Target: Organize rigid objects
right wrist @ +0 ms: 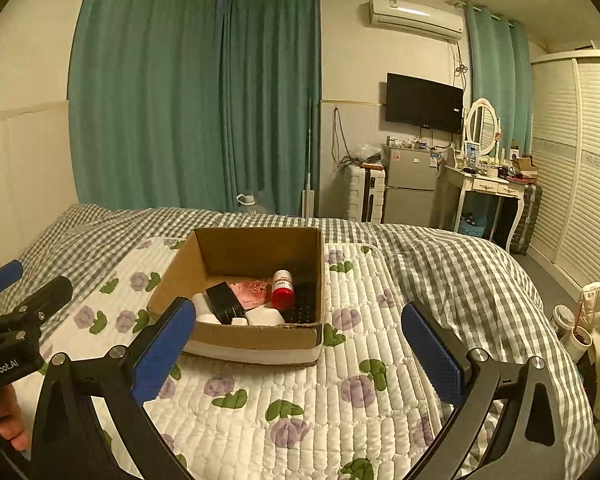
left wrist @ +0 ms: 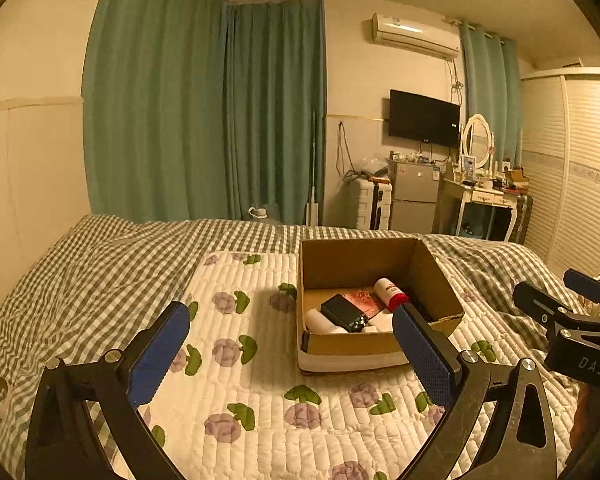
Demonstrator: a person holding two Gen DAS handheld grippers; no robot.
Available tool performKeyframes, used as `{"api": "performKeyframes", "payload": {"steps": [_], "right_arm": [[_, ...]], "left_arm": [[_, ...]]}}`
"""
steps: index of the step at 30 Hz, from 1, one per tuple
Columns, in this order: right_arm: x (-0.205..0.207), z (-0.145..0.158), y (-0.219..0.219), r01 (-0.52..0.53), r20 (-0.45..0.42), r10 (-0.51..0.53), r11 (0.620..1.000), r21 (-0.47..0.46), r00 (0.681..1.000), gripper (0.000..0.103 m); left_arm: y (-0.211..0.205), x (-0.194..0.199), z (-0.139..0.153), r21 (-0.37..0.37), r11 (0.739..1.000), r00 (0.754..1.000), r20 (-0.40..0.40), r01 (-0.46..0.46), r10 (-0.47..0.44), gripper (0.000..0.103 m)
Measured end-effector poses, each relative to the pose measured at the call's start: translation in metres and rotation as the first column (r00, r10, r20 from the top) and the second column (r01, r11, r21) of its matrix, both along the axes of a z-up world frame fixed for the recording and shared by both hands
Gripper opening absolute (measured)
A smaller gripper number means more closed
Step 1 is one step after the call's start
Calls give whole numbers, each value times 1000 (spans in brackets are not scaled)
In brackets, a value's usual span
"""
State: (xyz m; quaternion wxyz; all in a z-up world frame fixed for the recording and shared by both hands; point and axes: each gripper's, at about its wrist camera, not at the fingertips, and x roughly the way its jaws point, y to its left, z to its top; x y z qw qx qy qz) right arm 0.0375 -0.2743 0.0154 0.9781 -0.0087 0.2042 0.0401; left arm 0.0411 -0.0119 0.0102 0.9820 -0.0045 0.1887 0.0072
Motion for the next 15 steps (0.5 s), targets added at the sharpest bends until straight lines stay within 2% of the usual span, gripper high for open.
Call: {"api": "performKeyframes", "payload": {"steps": [15], "right_arm": [[2, -2, 6, -1, -6, 0, 1000, -22, 1000, 103]], "left_arm": [[-1, 1, -3, 7, 1000, 1000, -13, 6, -6, 103]]}}
